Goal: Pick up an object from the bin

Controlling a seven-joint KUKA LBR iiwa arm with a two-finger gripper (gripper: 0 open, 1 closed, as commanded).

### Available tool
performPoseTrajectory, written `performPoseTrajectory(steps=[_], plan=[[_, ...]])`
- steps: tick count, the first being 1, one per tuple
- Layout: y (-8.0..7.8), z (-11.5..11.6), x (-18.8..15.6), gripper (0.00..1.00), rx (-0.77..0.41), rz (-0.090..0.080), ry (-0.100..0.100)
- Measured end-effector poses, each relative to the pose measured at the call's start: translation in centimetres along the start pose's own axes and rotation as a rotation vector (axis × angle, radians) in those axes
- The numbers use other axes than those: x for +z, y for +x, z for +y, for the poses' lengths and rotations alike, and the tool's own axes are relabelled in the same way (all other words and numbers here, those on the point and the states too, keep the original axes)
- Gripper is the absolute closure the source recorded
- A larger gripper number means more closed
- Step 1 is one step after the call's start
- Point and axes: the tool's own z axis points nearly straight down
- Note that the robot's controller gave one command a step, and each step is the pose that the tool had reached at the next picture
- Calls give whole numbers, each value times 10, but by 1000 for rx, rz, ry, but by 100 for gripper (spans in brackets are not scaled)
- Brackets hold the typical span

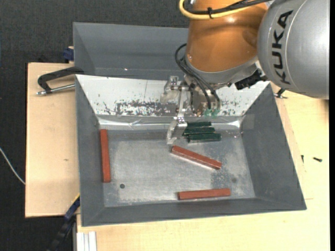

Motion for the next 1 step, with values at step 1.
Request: performPoseTrajectory(steps=[1], plan=[[-4,-18,-1,0,-2,-22,0]])
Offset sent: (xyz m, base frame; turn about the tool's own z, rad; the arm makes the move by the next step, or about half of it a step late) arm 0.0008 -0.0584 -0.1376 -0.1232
